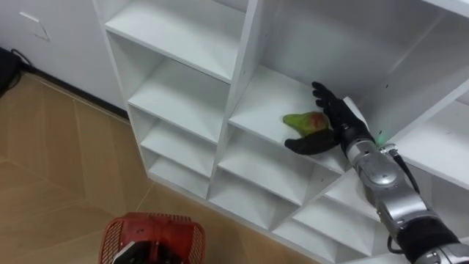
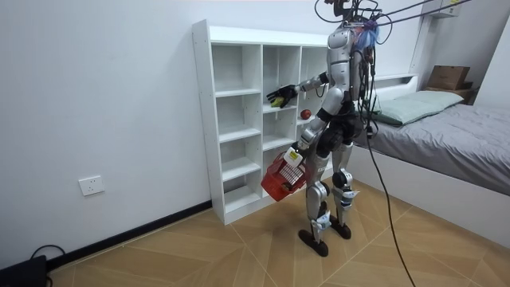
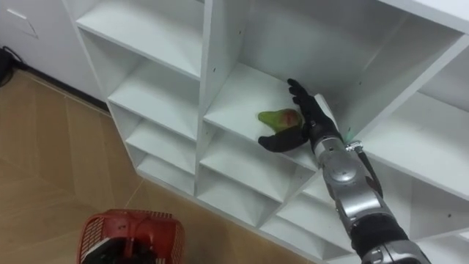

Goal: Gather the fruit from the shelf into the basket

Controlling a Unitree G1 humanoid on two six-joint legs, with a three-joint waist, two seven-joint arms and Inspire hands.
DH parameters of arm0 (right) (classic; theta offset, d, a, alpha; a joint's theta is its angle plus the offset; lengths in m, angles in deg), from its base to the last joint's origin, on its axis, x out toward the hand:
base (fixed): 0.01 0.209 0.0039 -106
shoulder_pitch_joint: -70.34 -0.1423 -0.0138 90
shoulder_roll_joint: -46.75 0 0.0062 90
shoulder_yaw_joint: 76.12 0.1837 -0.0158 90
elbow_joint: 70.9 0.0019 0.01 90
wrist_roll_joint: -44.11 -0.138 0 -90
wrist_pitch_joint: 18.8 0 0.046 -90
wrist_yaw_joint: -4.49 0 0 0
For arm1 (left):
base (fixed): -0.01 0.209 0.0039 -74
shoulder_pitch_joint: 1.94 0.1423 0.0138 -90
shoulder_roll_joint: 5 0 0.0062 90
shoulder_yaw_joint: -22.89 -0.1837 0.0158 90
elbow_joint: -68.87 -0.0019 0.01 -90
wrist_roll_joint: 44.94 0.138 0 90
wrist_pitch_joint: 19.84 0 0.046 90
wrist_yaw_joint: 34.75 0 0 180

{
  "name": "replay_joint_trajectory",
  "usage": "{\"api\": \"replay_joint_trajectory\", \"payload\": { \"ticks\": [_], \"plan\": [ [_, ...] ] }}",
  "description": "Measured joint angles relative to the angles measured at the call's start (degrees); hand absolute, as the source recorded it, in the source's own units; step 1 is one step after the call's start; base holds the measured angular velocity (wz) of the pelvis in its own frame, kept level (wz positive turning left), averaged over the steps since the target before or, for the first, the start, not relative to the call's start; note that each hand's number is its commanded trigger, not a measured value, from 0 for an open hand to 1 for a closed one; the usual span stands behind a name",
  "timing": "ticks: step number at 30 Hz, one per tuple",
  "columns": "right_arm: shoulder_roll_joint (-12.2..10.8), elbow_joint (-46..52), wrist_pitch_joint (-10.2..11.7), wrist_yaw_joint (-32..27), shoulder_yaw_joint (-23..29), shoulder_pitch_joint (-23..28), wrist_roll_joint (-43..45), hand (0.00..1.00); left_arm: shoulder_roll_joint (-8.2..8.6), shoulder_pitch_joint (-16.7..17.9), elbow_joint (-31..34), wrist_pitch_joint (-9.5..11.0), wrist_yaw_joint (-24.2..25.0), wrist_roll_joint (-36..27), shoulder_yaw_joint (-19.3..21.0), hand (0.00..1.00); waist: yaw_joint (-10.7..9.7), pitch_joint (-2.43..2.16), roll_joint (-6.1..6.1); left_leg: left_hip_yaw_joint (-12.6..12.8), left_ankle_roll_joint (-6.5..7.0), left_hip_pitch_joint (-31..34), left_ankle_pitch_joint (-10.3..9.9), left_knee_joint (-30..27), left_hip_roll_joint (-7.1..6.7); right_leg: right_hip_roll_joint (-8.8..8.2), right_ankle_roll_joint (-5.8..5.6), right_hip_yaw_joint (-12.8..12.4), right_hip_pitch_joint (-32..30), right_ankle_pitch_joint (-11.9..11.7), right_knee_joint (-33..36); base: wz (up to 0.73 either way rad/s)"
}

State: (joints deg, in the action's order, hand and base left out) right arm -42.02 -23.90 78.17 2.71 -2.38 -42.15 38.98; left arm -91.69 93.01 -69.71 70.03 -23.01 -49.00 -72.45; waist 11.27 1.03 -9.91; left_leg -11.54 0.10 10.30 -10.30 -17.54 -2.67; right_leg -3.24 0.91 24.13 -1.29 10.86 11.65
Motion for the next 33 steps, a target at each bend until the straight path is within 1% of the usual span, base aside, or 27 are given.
{"api": "replay_joint_trajectory", "payload": {
  "ticks": [8,11,17,18,19,20,23,27,33],
  "plan": [
    [0.00,-0.80,0.05,0.49,0.00,-0.28,1.30,0.00,-0.05,0.04,-0.09,0.00,-0.36,-0.20,-0.08,1.00,-0.03,0.11,0.15,-0.02,0.03,-0.03,0.02,-0.03,-0.01,-0.03,-0.03,0.20,0.08,-0.02,0.00,0.00],
    [0.00,-1.64,0.54,0.67,-0.03,-0.69,1.51,0.00,-0.10,0.03,-0.09,0.00,-0.41,-0.33,-0.12,1.00,-0.04,0.11,0.15,0.07,0.07,-0.03,0.05,-0.02,-0.02,-0.05,-0.05,0.07,0.08,-0.03,0.01,0.00],
    [0.01,-2.12,1.09,0.82,-0.07,-0.74,5.43,0.01,-0.93,-0.07,-0.09,0.02,-1.00,-0.33,-0.15,1.00,-0.12,0.17,0.23,0.15,0.08,0.09,0.05,-0.05,-0.03,-0.04,-0.09,-0.18,0.13,-0.05,-0.05,0.00],
    [0.01,-2.16,1.13,0.88,-0.07,-0.74,5.49,0.26,-1.10,-0.08,-0.09,0.02,-1.11,-0.32,-0.14,1.00,-0.12,0.16,0.22,0.15,0.08,0.09,0.05,-0.05,-0.04,-0.04,-0.09,-0.19,0.13,-0.05,-0.07,0.00],
    [0.02,-2.19,1.15,0.95,-0.07,-0.75,5.57,0.95,-1.24,-0.08,-0.09,0.02,-1.14,-0.32,-0.11,1.00,-0.11,0.14,0.20,0.16,0.08,0.08,0.05,-0.05,-0.04,-0.04,-0.10,-0.22,0.13,-0.05,-0.06,0.00],
    [0.04,-2.19,1.17,1.04,-0.07,-0.75,5.82,1.00,-1.29,-0.08,-0.09,0.02,-1.15,-0.32,-0.07,1.00,-0.10,0.14,0.20,0.17,0.08,0.07,0.05,-0.05,-0.04,-0.04,-0.10,-0.25,0.13,-0.05,-0.06,0.00],
    [0.14,-2.16,1.33,0.99,-0.07,-0.82,8.06,1.00,-1.39,-0.13,-0.09,0.02,-1.31,-0.31,-0.04,1.00,-0.06,0.12,0.18,0.22,0.09,0.06,0.06,-0.05,-0.02,-0.04,-0.11,-0.30,0.10,-0.06,-0.04,0.00],
    [0.23,-2.23,1.39,-1.37,-0.05,-1.23,11.76,1.00,-1.39,-0.14,-0.10,0.02,-1.49,-0.30,-0.04,1.00,-0.01,0.04,0.10,0.23,0.11,0.02,0.07,-0.07,-0.02,-0.03,-0.14,-0.31,0.12,-0.08,-0.01,0.00],
    [0.37,-2.44,1.71,-2.59,-0.06,-1.29,12.56,1.00,-1.50,-0.17,-0.15,0.02,-1.56,-0.31,-0.05,1.00,0.04,-0.02,0.04,0.20,0.13,-0.02,0.08,-0.10,-0.02,-0.03,-0.17,-0.32,0.15,-0.14,0.06,0.00]
  ]
}}
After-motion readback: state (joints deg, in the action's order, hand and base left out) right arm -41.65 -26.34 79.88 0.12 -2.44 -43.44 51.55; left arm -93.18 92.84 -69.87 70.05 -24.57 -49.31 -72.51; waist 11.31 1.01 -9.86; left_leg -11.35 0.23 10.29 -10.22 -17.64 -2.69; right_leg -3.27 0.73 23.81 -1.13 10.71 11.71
